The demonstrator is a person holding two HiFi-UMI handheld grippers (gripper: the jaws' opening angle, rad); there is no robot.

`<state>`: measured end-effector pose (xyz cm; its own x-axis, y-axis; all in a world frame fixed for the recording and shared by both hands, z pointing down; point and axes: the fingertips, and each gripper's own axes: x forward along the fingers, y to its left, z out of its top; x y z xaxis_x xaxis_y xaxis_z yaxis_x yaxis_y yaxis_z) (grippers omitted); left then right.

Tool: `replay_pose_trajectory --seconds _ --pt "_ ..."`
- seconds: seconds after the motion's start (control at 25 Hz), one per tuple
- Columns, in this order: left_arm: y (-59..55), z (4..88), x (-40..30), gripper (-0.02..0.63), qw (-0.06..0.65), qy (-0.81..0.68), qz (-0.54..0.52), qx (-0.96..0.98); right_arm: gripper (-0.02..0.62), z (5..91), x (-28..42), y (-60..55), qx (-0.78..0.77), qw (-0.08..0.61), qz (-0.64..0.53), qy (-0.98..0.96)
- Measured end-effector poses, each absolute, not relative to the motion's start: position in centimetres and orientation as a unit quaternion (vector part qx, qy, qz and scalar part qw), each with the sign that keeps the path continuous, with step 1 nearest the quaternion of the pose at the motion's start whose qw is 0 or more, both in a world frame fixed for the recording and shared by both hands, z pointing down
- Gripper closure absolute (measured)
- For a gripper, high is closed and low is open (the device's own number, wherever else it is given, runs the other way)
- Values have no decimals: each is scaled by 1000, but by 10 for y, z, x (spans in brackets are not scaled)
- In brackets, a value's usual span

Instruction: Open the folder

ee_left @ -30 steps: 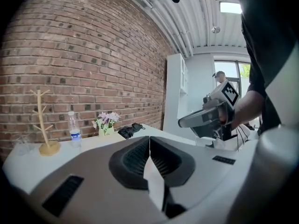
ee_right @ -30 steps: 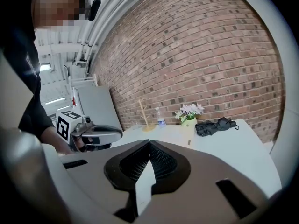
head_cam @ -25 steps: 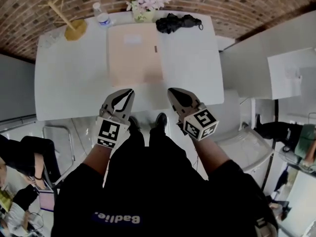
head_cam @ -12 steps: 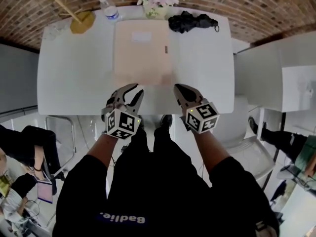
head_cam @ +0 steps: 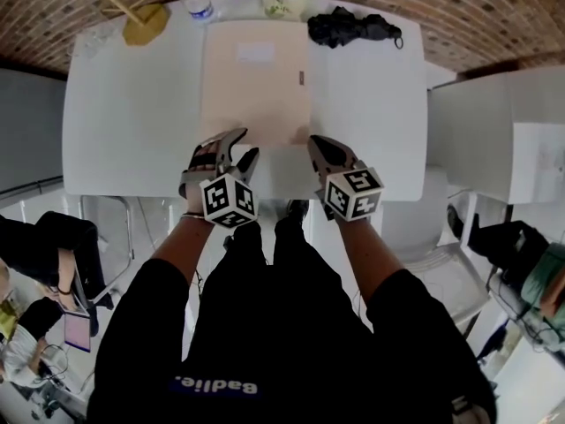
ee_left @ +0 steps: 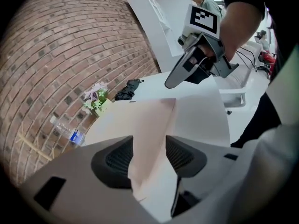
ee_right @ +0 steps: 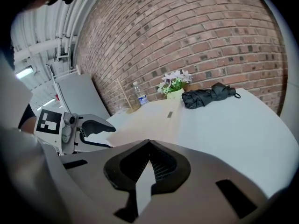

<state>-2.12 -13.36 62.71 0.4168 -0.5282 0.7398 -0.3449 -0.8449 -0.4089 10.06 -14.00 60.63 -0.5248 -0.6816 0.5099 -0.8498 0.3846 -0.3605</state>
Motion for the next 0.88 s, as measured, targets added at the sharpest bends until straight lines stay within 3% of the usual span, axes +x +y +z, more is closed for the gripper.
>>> replay_pose_trajectory --seconds 0.2,0.88 --pt "-136 635 -19 354 118 251 -491 -826 568 625 104 -142 470 145 314 -812" --pt "-141 645 -22 351 171 207 -529 -805 568 644 99 -139 461 157 316 -814"
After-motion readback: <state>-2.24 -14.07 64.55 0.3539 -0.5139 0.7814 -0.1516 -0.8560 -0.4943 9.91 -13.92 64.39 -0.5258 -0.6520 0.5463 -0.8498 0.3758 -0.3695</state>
